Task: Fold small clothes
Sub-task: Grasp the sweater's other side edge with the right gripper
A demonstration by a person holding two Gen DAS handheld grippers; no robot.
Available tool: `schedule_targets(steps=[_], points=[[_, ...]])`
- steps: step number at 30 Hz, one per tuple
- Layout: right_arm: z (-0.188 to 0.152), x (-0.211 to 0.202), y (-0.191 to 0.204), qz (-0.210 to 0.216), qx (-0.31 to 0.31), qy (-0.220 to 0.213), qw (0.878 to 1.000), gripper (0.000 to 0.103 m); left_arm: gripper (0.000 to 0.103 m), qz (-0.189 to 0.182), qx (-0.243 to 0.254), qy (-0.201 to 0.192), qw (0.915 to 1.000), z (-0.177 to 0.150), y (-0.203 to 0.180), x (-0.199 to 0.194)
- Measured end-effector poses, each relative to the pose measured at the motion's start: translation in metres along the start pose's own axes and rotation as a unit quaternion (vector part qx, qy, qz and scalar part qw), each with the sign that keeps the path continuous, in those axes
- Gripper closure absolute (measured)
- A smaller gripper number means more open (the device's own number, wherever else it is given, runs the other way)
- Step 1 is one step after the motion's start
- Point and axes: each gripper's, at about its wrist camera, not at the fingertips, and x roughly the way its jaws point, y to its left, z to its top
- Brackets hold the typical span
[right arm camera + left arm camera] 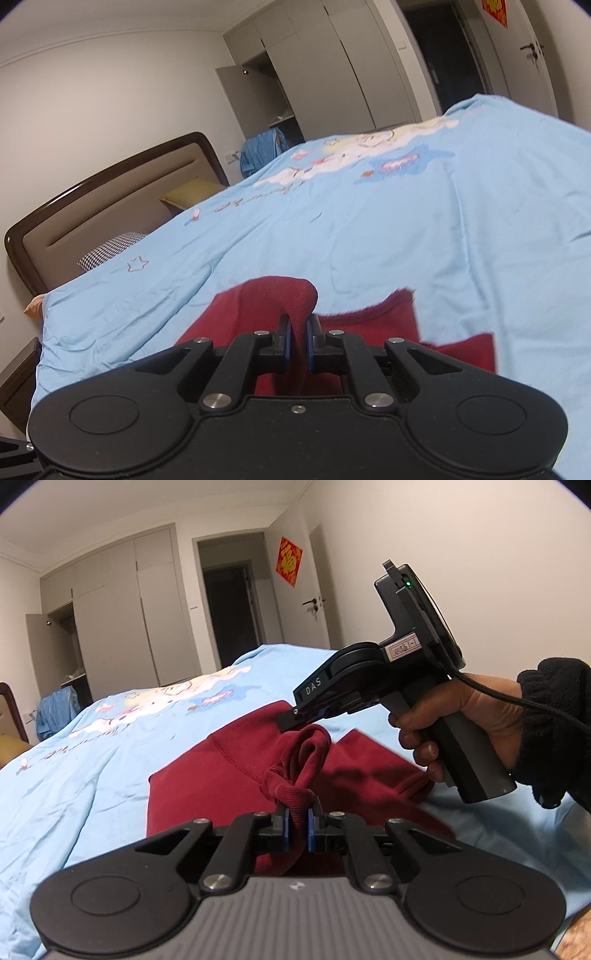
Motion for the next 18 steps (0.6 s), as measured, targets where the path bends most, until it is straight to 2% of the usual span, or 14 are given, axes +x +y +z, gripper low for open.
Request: schedule_targets(steps=[10,18], points=[[0.011,-0.03,-0.023,-0.036,-0.014,-0.013,0.999,0.095,0.094,-0.039,0.01,-0.018,0.999,0.01,-0.017,0.012],[0.004,-0.044,-0.039,-0.061,-0.012,-0.014,0.998,0.095,0.094,-0.064,0.023,-0.008,0.9976,0.007,-0.018,0.027]])
